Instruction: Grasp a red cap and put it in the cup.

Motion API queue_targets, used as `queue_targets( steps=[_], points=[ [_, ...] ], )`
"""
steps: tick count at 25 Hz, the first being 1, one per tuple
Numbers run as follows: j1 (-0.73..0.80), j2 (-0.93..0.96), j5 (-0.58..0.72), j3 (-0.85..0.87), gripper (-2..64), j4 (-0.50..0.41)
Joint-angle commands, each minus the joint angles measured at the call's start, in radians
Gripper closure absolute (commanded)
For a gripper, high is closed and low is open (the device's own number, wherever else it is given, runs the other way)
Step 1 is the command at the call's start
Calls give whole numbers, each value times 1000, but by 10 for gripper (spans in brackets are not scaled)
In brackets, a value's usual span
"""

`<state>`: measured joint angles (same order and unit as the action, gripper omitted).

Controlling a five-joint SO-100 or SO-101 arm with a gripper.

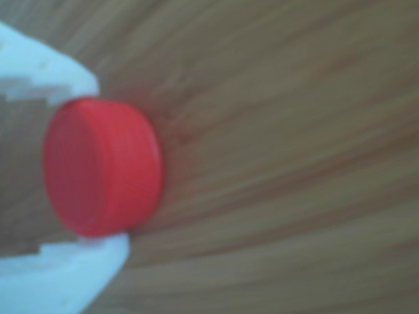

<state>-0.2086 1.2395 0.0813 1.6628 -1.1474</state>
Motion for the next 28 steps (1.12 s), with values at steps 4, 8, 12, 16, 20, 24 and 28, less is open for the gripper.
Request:
queue_targets(
  steps=[4, 8, 12, 16, 20, 24, 28],
  points=[
    [-6, 18, -9, -190, 562, -100],
    [-6, 18, -9, -342, 562, -201],
    [-9, 28, -9, -494, 561, -298],
    [-77, 18, -9, -664, 558, -396],
    [-198, 18, 3, -788, 557, -462],
    [-321, 18, 28, -838, 556, -488],
    [-414, 17, 32, -824, 556, -477]
  ],
)
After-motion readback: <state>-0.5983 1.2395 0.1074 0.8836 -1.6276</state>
